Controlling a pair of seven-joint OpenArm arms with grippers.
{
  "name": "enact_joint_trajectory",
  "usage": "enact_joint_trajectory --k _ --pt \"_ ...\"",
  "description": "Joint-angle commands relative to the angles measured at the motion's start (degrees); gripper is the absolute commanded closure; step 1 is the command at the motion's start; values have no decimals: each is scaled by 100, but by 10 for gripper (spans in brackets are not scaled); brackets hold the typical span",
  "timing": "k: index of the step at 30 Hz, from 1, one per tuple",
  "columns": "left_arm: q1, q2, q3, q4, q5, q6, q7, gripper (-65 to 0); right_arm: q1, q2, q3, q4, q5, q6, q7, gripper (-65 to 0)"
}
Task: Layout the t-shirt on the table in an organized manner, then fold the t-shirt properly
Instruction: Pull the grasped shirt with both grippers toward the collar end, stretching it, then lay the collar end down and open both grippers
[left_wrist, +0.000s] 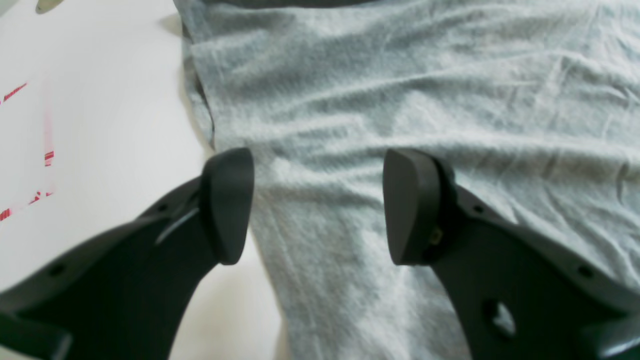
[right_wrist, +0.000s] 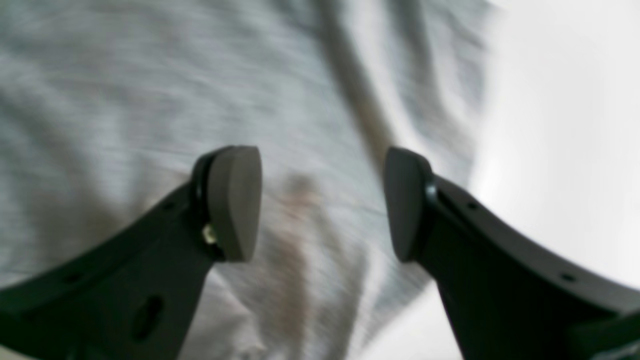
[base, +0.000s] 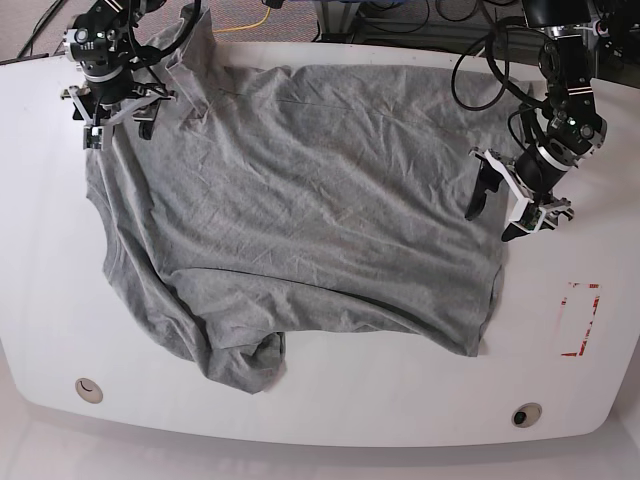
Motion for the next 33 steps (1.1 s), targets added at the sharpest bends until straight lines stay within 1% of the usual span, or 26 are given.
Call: enact_joint_trajectory --k 1,6,8,10,15,17,19,20,22,25,27,31,33 --pt "1 -77 8 109 -74 -3 -144 -389 50 19 70 80 101 10 127 -377" --pt "-35 -77 157 92 -82 -3 260 -389 208 54 201 45 66 10 127 -377" --pt "-43 -68 192 92 -82 -3 339 -389 287 142 307 19 57 10 109 -377" --pt "-43 -59 272 118 -91 -3 383 -389 349 221 395 -52 57 10 -23 -377" --pt "-8 -59 456 294 -91 -3 383 -389 630 458 685 -96 57 10 -717 -382" --pt "18 -59 456 355 -91 -3 454 -390 692 529 782 -96 66 10 -928 -404" --pt "53 -51 456 390 -91 -3 682 -390 709 608 887 -96 75 10 -1069 -450" --pt "53 -51 447 390 -91 -3 735 -390 709 617 913 -96 84 10 -1078 -461" --pt "44 -51 430 399 -100 -3 964 -390 709 643 1019 -96 93 10 -1131 -515" --pt "44 -42 421 399 -100 -3 1052 -390 674 643 1107 -96 93 10 -1157 -575" --pt "62 -42 395 390 -100 -3 1052 -390 665 652 1168 -96 93 10 -1166 -596" --pt "71 11 342 373 -100 -3 1060 -392 665 617 1274 -104 101 10 -1174 -604" --pt "62 64 324 364 -100 -3 1060 -411 674 608 1309 -113 101 10 -1254 -604"
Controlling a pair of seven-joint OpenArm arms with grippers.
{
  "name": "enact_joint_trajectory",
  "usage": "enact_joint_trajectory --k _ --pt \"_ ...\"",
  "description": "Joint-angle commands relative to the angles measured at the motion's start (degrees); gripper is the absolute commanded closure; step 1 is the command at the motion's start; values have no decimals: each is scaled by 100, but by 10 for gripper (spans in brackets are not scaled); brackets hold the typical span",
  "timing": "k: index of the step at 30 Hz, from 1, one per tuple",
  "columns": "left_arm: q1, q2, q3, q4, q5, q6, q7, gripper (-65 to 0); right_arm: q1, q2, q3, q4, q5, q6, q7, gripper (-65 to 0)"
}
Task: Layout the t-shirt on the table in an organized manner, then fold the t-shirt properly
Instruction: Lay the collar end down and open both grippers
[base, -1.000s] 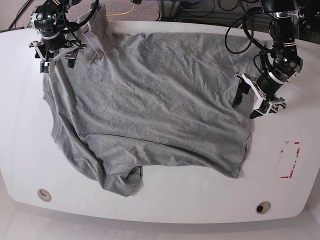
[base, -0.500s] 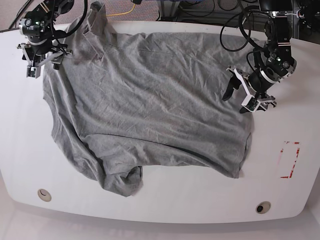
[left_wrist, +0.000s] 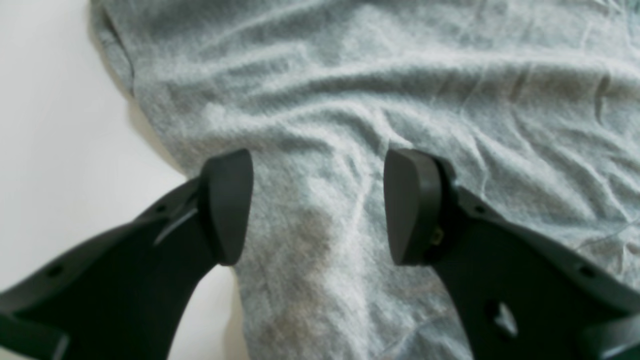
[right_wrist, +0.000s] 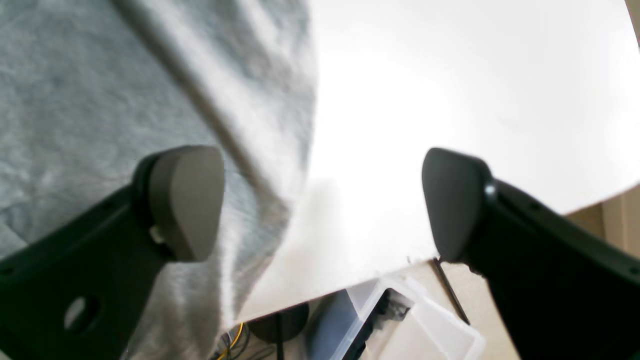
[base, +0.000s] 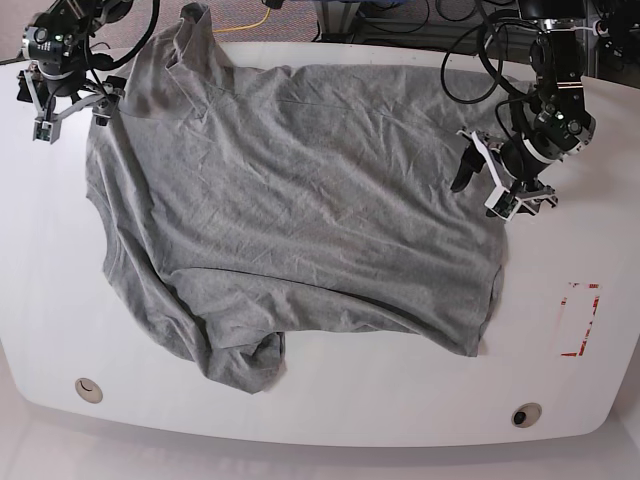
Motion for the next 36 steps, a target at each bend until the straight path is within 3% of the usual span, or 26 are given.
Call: enact_joint_trajectory --k 1,5,9,17,27,36 --pt "-60 14 -52 80 -96 7 -137 -426 43 50 39 75 71 -7 -6 -604" --pt "-60 22 -157 80 -96 7 -137 -542 69 -64 39 66 79 -7 -208 -606" --pt "-60 31 -157 89 -96 7 -137 -610 157 -99 48 66 282 -7 -366 -606" --pt "-69 93 -140 89 -87 7 -137 -611 60 -81 48 -154 950 -7 -419 -601" --pt "-43 84 -148 98 -87 7 -137 -611 210 33 505 -787 1134 -7 -419 -604" --pt "98 75 -157 300 -96 7 -137 -611 104 235 488 -664 1363 -7 -419 -601"
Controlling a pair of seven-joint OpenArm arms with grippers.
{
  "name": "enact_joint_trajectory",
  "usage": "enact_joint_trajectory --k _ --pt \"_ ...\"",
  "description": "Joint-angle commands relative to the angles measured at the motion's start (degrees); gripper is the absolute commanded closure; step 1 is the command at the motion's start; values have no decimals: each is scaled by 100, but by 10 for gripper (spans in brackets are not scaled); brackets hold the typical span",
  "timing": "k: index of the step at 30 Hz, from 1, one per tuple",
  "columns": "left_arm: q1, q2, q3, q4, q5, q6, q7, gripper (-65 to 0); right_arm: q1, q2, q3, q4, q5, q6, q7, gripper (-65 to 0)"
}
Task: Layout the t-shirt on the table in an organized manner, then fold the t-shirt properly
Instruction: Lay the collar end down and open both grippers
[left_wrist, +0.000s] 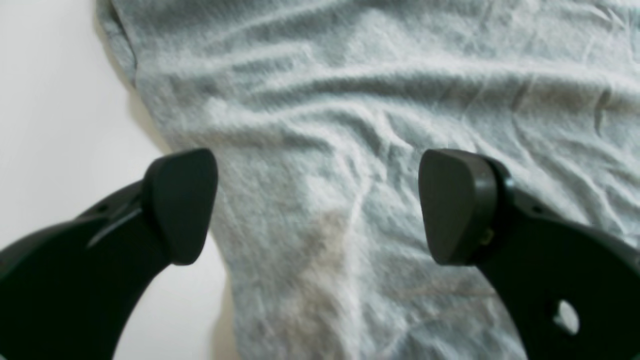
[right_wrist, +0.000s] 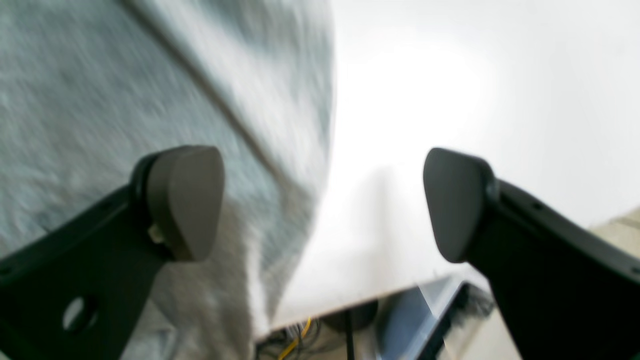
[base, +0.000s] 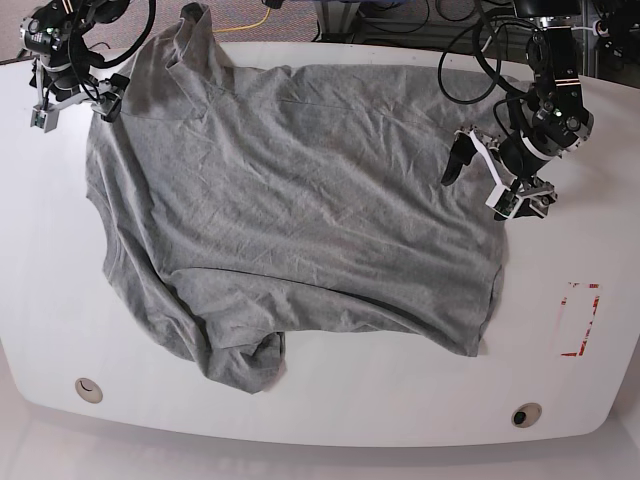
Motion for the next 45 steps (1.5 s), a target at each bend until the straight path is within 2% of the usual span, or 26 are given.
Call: enact_joint_trajectory --k 1,8,11,14,19,29,34,40,45 --pt "-5 -52 -46 357 -98 -6 -140 -611 -38 126 18 266 69 12 82 -601" --pt "285 -34 -371 867 -98 -6 -96 -611 -135 135 -246 547 34 12 82 -601" --pt "426 -34 -415 981 -133 -6 142 -611 -187 143 -352 565 69 12 82 -601" --pt "619 -43 -547 1087 -405 -6 379 -611 -223 161 -387 556 34 12 90 -601" --pt "804 -43 -1153 1087 -1065 -6 740 -611 -231 152 -431 538 25 12 108 -601" --pt "945 -43 -1989 1096 -1452 -6 1627 -611 -240 152 -457 529 25 12 108 -599" --pt "971 -69 -2024 1096 -1469 -6 1979 -611 -240 152 -457 521 25 12 108 -599" --pt "1059 -69 -1997 1078 -1434 -6 1997 -611 -240 135 -457 521 25 12 108 -599" --pt "1068 -78 -1707 1078 -1434 -6 1997 -611 -240 135 -466 521 25 12 108 -599"
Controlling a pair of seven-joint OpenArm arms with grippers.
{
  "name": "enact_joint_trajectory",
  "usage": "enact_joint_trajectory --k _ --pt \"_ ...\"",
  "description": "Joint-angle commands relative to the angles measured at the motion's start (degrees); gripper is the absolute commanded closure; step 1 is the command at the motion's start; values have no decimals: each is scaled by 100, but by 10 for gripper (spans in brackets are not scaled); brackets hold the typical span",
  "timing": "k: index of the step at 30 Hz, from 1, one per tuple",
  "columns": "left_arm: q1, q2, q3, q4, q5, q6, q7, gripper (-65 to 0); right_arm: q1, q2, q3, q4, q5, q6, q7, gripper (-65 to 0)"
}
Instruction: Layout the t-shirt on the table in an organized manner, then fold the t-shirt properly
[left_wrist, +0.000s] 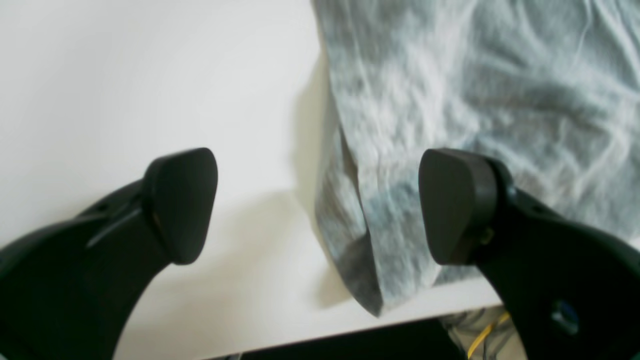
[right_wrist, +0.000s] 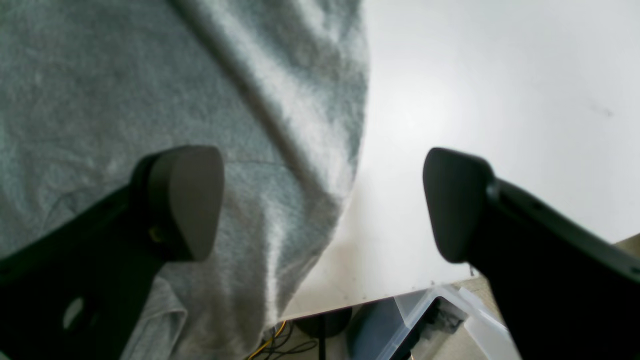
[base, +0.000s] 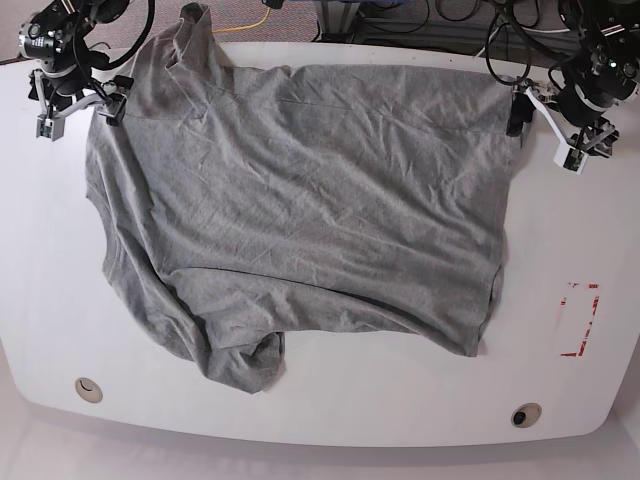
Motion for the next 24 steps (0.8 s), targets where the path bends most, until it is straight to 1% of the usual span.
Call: enact_joint_trajectory --k 1,7,17,24 --pt "30 -56 96 94 -107 -10 -134 -611 5 73 19 88 47 -7 104 -599" --pt "83 -56 395 86 -107 -10 -134 -611 5 73 19 79 47 -7 104 -599" --pt "83 -30 483 77 -98 -10 -134 -610 -4 73 19 -44 91 -7 104 -599" --pt "74 -56 799 -90 -98 -10 -134 -610 -4 73 28 -185 91 -7 112 -599"
